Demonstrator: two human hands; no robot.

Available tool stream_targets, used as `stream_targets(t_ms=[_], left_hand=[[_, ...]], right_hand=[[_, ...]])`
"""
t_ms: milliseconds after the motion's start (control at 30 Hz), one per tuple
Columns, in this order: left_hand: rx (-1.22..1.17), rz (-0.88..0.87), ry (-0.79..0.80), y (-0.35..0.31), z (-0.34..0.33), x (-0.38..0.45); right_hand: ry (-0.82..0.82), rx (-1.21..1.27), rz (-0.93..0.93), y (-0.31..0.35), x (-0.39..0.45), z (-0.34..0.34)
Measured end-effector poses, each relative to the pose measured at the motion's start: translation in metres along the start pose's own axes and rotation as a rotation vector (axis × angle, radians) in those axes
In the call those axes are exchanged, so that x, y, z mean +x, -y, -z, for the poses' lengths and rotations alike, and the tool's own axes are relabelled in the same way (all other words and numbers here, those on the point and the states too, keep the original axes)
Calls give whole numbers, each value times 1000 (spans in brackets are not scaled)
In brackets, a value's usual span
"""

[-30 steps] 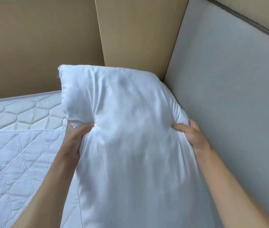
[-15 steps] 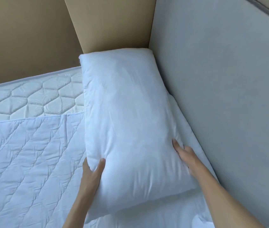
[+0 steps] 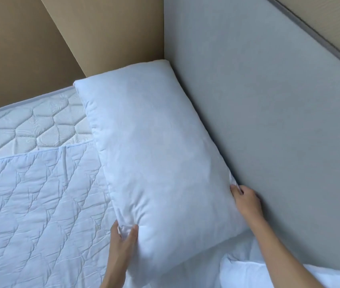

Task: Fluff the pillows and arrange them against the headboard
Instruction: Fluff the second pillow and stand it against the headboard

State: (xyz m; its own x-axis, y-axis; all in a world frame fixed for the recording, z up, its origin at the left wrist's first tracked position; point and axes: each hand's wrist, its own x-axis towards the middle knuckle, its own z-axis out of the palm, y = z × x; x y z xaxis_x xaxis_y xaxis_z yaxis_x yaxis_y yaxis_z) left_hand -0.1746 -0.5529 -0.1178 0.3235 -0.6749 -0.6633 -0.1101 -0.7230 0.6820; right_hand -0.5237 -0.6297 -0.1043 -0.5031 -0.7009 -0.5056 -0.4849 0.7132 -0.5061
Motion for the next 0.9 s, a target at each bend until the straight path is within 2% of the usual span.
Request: stream_targets(t_ms=[200, 300, 400, 567, 700, 767, 900], left_hand=[[-34, 69, -39, -37, 1, -9], [-37, 29, -32, -50, -3, -8], [-83, 4, -37, -68, -4, -6], [-114, 1, 29, -89, 7, 26], [-42, -140, 120, -118, 7, 66], [-34, -61, 160, -126, 5, 80], [-89, 1, 211, -129, 7, 94]], right_hand=[[46, 35, 20, 25, -7, 10], [72, -31, 118, 38, -10, 15], [113, -66, 137, 53, -11, 10], [202, 47, 25, 78, 12, 5], [250, 126, 31, 90, 27, 4], [301, 164, 13, 116, 11, 15], [473, 443, -111, 174, -30, 30]])
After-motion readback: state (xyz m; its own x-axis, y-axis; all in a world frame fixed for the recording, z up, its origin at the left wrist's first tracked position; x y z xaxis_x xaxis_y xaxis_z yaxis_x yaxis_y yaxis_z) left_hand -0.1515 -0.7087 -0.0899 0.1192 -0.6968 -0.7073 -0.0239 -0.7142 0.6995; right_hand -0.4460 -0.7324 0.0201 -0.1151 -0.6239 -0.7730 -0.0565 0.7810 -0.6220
